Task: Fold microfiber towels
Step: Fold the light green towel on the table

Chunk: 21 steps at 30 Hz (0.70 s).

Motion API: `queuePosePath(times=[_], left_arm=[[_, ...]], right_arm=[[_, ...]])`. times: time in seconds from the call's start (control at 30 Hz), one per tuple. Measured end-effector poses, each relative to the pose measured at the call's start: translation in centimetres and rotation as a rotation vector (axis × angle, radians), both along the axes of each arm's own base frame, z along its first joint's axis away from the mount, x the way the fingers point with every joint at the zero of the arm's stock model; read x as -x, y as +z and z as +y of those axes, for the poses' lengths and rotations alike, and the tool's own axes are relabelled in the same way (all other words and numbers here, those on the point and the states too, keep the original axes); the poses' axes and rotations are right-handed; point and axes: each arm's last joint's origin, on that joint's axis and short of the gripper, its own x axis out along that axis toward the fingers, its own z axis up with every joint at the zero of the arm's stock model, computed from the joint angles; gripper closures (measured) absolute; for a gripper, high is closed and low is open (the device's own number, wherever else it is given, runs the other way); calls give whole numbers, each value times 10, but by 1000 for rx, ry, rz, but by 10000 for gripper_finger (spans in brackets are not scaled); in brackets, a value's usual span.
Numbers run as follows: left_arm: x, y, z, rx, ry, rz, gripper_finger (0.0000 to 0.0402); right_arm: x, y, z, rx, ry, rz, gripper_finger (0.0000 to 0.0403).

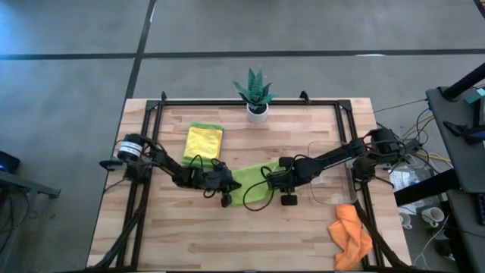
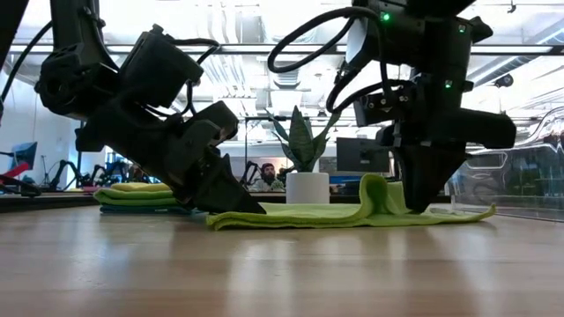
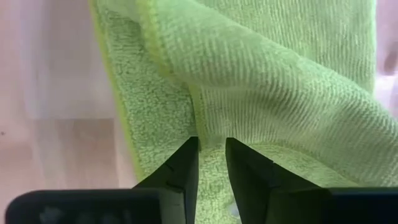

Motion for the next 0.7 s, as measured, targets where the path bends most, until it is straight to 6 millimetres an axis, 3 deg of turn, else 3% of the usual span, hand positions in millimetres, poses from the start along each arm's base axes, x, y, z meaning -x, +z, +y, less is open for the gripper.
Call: queuePosePath(times=[0.4, 0.63, 0.7], left_arm=[[1, 1, 0, 21, -8, 4, 402], [5, 5, 0, 45, 7, 59, 402], [5, 5, 0, 46, 7, 59, 402]], right_arm=[[-1, -8, -4, 11, -24, 60, 392], [5, 29, -4, 24, -39, 241, 394], [7, 30, -3, -9, -36, 283, 394]])
